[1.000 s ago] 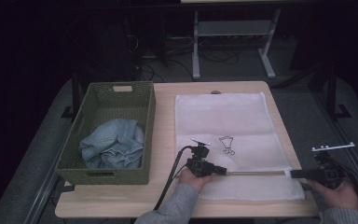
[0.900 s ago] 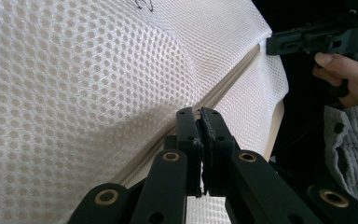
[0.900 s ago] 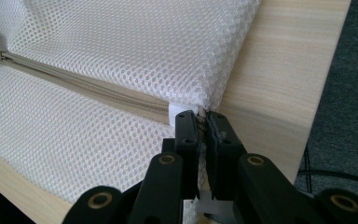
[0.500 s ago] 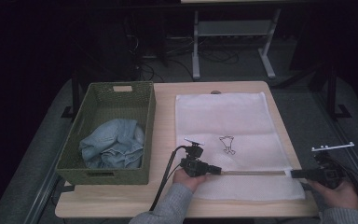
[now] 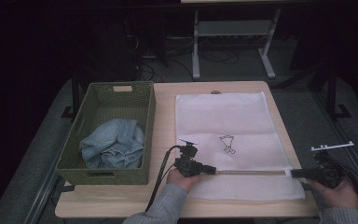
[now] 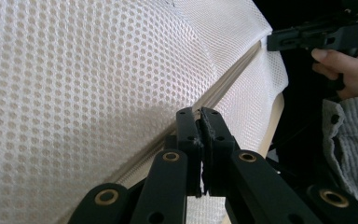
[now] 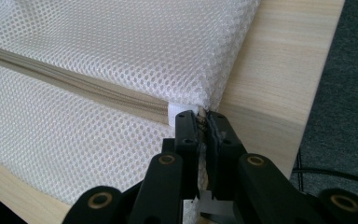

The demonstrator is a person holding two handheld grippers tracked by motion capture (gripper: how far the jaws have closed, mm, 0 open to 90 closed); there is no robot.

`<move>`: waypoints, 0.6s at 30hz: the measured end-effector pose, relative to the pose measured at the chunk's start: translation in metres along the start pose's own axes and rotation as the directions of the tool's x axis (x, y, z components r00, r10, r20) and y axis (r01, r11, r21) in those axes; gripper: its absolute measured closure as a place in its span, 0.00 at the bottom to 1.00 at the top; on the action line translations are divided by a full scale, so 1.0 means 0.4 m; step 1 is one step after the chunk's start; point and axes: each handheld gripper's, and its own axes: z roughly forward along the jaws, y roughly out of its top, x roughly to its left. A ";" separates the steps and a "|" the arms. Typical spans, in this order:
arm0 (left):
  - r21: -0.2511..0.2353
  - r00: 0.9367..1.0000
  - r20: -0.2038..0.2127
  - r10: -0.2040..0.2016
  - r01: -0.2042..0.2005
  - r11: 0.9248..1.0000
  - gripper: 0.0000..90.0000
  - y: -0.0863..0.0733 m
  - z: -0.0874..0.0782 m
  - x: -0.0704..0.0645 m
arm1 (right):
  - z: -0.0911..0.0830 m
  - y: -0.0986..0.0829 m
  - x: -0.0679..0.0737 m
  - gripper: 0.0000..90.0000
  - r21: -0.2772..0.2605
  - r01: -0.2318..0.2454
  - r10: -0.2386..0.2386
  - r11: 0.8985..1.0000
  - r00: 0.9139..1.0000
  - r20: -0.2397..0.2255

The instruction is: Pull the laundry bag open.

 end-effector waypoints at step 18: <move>-0.013 0.999 -0.037 -0.018 0.018 1.000 0.97 -0.026 -0.072 0.030 | -0.006 0.009 0.002 0.93 0.002 0.011 -0.011 1.000 1.000 0.027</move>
